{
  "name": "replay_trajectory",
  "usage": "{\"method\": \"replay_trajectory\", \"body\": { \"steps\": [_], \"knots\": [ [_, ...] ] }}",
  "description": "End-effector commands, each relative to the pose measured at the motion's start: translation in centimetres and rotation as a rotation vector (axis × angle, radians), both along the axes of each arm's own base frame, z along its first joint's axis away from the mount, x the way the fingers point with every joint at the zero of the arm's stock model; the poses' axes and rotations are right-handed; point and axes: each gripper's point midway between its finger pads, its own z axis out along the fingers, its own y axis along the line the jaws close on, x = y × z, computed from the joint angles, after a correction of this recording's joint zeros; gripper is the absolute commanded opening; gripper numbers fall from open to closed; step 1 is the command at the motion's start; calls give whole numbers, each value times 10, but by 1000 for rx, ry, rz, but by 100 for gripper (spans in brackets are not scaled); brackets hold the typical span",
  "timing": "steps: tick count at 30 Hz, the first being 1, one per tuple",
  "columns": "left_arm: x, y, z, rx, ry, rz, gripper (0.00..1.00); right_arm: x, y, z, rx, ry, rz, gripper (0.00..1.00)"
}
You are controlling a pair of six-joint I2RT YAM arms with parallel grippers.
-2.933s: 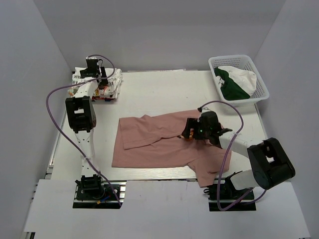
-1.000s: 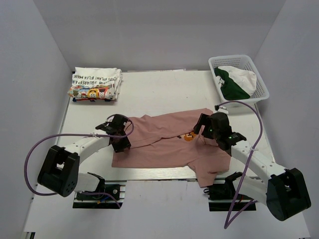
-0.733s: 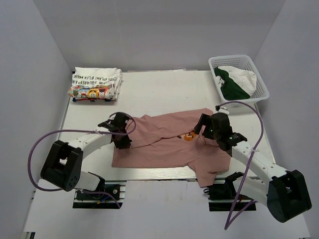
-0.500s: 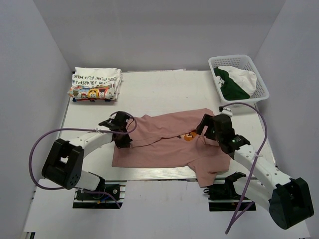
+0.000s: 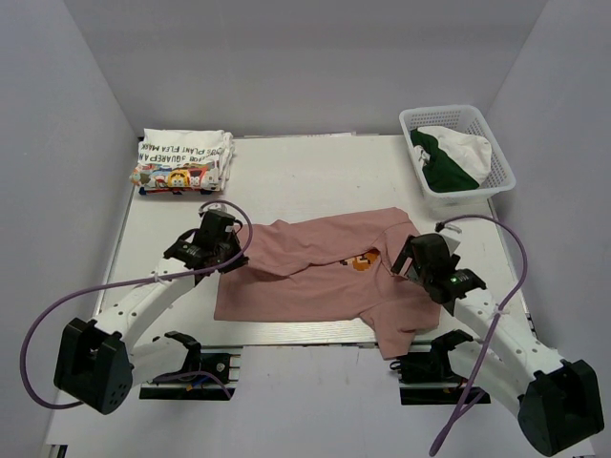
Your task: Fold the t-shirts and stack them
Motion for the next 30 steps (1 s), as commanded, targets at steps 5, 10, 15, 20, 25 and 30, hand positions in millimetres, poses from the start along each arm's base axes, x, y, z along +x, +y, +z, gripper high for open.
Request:
{"method": "replay_trajectory", "body": {
  "steps": [5, 10, 15, 20, 25, 30],
  "knots": [
    [14, -2, 27, -17, -101, 3, 0, 1, 34, -15, 154, 11, 98, 90],
    [16, 0, 27, 0, -98, 15, 0, 5, 34, -26, 141, 31, 79, 90],
    [17, 2, 24, 10, -93, 20, 0, 24, 23, -22, 100, -45, 7, 84],
    [16, 4, 23, 21, -88, 26, 0, 43, 18, -16, 72, -113, -38, 61],
    [16, 12, 21, 62, -77, 51, 0, 46, 18, -26, 27, -28, -50, 60],
    [15, 14, 17, 71, -62, 63, 0, 32, 24, -44, 6, 70, 24, 64]
  ]
}}
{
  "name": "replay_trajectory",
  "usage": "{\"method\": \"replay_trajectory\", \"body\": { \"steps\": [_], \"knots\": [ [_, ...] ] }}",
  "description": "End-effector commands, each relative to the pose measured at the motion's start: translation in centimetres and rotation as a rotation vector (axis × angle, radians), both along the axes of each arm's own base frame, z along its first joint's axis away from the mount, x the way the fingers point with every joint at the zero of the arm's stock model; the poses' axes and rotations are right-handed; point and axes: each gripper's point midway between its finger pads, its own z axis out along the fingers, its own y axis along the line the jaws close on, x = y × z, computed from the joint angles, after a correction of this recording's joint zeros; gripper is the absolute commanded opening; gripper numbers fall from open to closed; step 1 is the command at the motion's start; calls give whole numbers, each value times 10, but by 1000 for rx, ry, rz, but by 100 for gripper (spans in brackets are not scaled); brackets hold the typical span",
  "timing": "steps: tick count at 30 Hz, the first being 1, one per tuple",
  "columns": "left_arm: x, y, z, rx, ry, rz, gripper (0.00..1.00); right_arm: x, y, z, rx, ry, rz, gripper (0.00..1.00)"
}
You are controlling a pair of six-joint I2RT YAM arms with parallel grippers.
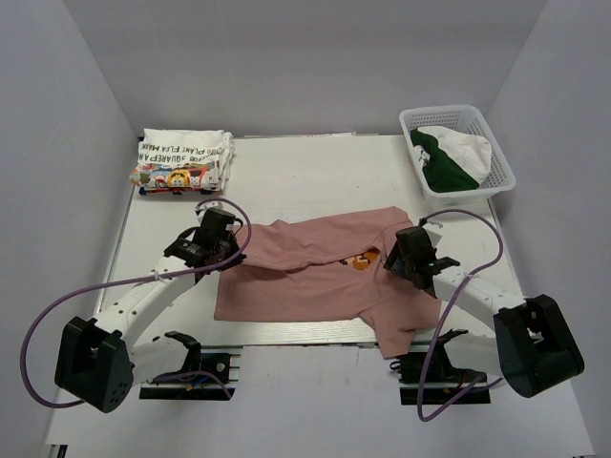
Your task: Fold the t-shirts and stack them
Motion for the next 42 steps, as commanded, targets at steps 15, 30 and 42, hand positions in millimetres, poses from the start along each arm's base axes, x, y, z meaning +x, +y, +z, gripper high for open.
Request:
{"method": "replay_trajectory", "body": {
  "steps": [15, 30, 42],
  "knots": [
    [14, 4, 13, 18, -28, 40, 0, 15, -6, 45, -73, -75, 31, 17],
    [58, 25, 125, 46, -319, 197, 0, 47, -14, 171, -111, -392, 24, 0],
    [-15, 55, 307, -232, -795, 214, 0, -27, -7, 420, -116, -948, 387, 0]
  ]
}}
